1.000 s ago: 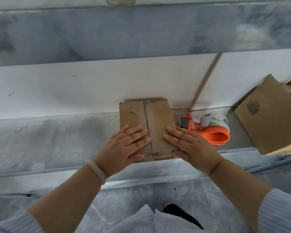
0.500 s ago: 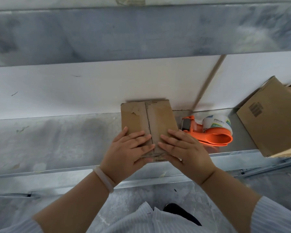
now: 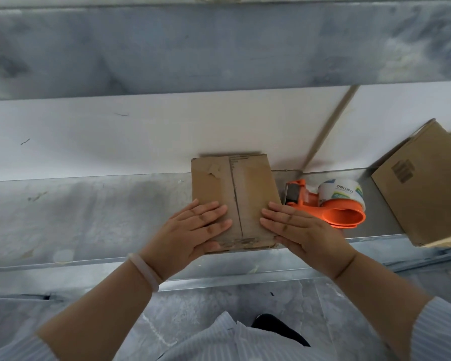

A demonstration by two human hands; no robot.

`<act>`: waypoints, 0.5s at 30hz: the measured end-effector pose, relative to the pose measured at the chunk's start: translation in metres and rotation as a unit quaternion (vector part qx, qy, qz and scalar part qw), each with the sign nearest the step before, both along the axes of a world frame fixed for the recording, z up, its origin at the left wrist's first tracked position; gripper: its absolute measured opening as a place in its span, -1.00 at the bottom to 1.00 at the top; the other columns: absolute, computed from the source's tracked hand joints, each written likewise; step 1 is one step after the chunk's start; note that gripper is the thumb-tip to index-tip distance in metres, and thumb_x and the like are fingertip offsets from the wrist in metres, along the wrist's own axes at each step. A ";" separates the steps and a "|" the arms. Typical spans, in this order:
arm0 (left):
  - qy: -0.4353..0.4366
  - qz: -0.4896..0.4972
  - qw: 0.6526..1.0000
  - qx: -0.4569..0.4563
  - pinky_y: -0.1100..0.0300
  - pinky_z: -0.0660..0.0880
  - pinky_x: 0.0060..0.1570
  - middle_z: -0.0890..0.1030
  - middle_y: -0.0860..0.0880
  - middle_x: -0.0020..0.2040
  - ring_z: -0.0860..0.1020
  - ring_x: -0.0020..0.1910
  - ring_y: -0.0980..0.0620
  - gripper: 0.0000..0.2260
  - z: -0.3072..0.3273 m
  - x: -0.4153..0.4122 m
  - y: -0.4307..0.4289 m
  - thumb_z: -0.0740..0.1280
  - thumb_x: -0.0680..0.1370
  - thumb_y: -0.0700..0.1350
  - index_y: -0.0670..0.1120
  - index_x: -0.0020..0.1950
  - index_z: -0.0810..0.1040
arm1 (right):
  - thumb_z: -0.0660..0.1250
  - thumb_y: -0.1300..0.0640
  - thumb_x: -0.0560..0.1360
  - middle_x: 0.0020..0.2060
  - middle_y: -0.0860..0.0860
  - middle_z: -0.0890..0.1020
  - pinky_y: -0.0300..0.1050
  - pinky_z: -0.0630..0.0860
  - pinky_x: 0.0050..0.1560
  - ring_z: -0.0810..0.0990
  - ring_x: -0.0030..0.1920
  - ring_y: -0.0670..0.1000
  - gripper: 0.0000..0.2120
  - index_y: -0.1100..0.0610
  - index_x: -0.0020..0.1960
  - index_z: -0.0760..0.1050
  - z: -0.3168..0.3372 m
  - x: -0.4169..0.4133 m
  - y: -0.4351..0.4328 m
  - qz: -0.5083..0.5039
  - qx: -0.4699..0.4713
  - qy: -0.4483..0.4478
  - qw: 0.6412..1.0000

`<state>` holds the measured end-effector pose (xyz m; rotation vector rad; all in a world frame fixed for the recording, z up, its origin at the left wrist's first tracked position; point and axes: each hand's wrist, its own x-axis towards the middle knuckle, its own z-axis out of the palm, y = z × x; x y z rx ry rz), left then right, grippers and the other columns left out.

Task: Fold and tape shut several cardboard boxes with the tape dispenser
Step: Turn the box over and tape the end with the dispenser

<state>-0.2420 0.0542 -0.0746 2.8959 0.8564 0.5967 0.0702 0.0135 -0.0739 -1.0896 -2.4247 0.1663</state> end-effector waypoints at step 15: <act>-0.161 0.269 0.931 -0.190 0.11 0.04 0.49 0.11 0.09 0.57 0.00 0.56 0.09 -0.32 0.015 0.039 -0.035 0.18 0.44 0.42 0.15 0.49 0.27 | 0.34 -0.22 0.47 0.48 -0.08 0.33 -0.06 0.28 0.45 0.26 0.49 -0.06 -0.44 -0.05 0.41 0.42 0.007 -0.046 -0.020 -0.220 -0.103 0.153 0.958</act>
